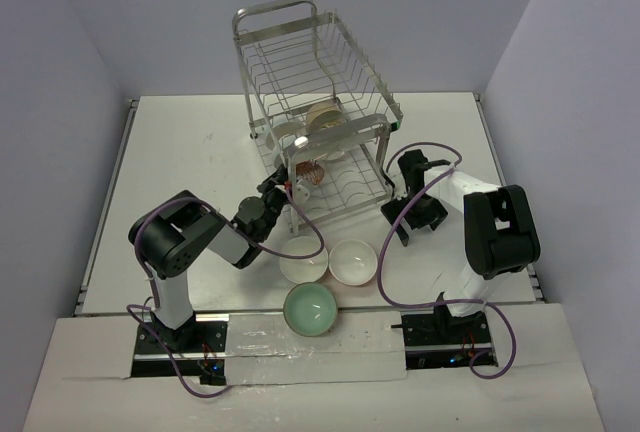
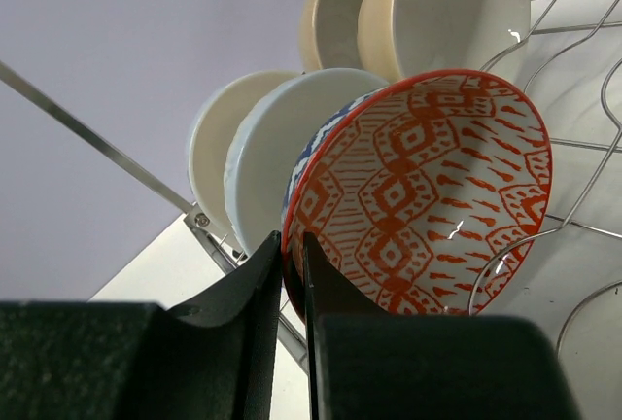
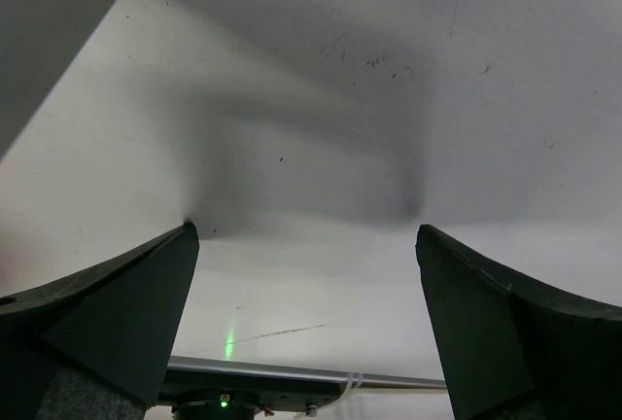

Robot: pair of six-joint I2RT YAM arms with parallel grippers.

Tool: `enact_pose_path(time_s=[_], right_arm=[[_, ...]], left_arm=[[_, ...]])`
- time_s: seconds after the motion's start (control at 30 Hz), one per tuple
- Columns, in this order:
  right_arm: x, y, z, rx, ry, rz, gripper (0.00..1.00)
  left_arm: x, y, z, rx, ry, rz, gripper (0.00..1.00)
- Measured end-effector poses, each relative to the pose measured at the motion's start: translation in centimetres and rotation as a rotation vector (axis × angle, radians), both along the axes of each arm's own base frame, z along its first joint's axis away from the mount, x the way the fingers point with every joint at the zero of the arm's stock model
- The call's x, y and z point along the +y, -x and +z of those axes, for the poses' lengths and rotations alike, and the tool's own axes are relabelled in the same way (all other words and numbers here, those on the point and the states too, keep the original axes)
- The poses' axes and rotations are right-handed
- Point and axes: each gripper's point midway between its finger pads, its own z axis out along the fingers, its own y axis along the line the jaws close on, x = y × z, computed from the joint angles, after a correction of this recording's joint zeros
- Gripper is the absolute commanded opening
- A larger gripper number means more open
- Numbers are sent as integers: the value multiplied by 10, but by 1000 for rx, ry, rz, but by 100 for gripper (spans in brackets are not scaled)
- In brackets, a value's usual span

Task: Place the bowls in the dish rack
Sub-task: Insert the bowl into the dish rack.

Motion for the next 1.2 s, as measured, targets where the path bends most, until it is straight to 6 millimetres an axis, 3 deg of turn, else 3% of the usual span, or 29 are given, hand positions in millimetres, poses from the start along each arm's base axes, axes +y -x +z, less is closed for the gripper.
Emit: enact_pose_path(time_s=[0.27,0.43,0.97,1.2], right_arm=[[0,0,0,1,0,-2,100],[0,0,0,1,0,-8,100],[-1,0,-1,9,3,-8,100],[-1,0,-1,9,2,-10,100]], left_arm=[[-1,0,-2,8,-6,-5,27],[0,0,-4,13,-14,-2,40],[1,3,-10,54,-11,-15,41],[3,7,-4,68,27,-14,41]])
